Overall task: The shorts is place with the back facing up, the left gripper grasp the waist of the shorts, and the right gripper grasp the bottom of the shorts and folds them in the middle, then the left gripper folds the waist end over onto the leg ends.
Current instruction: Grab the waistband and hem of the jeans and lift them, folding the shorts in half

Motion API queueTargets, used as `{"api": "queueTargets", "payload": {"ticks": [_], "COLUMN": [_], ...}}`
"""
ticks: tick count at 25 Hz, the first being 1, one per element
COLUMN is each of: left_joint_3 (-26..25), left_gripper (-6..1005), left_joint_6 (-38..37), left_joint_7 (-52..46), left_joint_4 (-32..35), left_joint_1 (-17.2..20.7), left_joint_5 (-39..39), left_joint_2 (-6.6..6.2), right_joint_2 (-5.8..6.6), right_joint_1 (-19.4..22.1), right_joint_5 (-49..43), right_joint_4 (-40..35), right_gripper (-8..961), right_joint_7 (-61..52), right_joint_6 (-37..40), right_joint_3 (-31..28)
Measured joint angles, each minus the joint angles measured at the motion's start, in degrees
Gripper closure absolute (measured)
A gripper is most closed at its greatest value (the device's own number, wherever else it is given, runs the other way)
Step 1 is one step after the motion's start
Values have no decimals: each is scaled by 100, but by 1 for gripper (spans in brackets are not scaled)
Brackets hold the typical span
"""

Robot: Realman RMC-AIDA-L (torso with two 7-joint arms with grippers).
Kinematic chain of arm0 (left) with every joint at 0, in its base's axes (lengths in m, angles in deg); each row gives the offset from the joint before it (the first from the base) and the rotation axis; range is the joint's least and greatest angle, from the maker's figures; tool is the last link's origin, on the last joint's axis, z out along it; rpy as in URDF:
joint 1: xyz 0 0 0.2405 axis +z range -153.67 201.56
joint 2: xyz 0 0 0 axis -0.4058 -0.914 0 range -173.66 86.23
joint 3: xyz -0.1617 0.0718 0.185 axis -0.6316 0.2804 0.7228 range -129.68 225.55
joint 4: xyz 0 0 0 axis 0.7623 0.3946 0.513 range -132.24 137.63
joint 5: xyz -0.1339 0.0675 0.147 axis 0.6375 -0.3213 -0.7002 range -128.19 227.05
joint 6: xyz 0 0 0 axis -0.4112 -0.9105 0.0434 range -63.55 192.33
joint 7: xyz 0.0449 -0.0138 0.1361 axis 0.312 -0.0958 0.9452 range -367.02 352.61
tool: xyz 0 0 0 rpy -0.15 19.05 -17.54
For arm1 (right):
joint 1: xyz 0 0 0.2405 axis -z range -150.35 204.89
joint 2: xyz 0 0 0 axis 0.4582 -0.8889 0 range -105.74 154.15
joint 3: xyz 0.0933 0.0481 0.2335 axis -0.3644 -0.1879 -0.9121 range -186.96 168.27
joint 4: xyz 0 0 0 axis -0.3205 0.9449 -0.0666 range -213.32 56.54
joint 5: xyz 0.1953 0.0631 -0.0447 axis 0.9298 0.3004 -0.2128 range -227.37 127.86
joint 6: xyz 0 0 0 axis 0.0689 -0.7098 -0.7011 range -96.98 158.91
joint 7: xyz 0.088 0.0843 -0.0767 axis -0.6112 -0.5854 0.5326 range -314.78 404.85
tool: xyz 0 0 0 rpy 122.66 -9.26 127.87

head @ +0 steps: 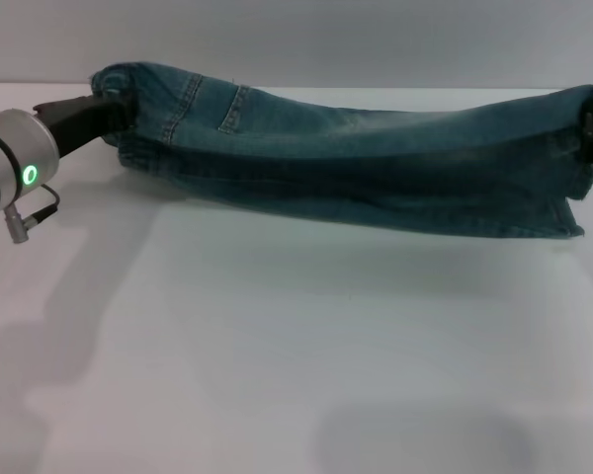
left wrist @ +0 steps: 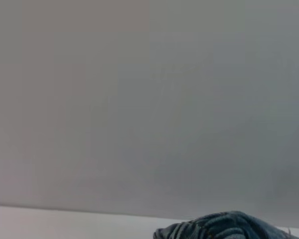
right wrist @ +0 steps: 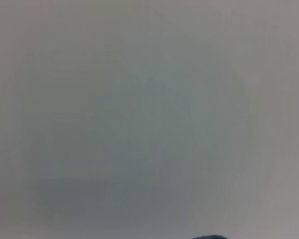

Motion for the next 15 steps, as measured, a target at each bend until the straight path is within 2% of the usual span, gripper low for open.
{"api": "queueTargets", "payload": {"ticks": [15], "left_joint_3": [63], "left_gripper": [795], "left_joint_6": [-263], "left_joint_7": [-34], "left_joint_4": [551], "left_joint_1": [-397], "left_joint_5": [191], "left_joint_2": [7], "right_joint_2": [1], "right_joint_1": [-142], "right_joint_5": [146], "right_joint_4": [353], "right_gripper": [895], "right_joint_7": [-37], "right_joint_6": [404], "right_joint_3": [48]}}
